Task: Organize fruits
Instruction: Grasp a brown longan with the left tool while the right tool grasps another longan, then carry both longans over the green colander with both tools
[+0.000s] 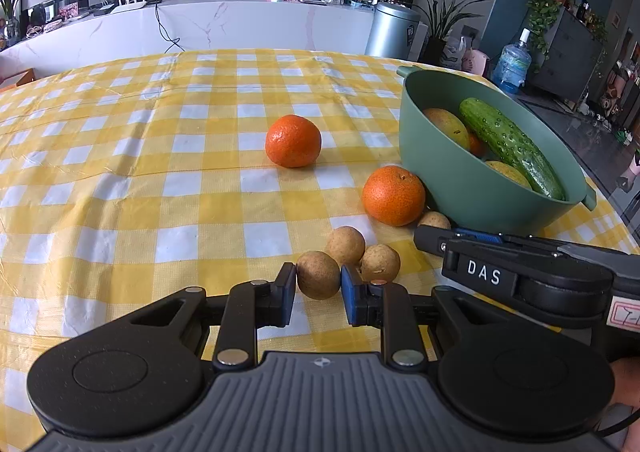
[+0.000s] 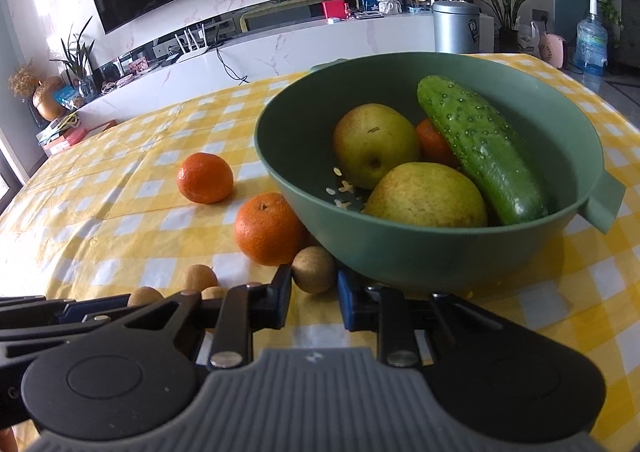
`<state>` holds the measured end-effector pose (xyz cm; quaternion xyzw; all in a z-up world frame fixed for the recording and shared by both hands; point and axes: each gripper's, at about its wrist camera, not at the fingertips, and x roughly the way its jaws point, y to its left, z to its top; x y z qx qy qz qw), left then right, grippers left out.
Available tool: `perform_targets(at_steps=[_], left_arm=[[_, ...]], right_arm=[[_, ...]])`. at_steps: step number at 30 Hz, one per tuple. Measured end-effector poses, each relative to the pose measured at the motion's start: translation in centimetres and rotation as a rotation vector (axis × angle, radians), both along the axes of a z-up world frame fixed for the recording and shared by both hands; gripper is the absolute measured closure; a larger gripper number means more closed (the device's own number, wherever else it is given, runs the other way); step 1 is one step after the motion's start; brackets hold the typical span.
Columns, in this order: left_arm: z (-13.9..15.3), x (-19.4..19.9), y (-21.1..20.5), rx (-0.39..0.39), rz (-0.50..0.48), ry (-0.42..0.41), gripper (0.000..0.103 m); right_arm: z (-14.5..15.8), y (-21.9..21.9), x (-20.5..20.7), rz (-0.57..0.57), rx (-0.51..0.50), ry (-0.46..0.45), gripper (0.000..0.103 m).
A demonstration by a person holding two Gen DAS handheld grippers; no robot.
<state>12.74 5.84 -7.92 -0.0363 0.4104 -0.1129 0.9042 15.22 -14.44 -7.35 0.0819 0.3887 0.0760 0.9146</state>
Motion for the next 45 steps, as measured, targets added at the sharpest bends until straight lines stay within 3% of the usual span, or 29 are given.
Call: perform_targets(at_steps=[15,26,39,45], left_arm=[[2.4,-1.3,0.0,-0.016,0.025,-0.055,0.076],[5.3,-2.5,-0.6,-0.061,0.043,-0.099,0.076],[8.2,-2.9,-3.4,-0.084,-0.017,-0.138,0.076],[9.6,-2.3,-5.6,-0.088,-0.059,-0.159,0.076]], right_arm=[[2.0,0.2,-2.9,0.095,0.020,-0.035,0.082],[4.6,0.0,-6.0,0.174,-0.023,-0.129,0.082],[7.9,-3.5,-7.5,0.155,-0.025,-0.164,0.082],[10.0,-5.1,-7.7,0.179,-0.077,-0.213,0.082]])
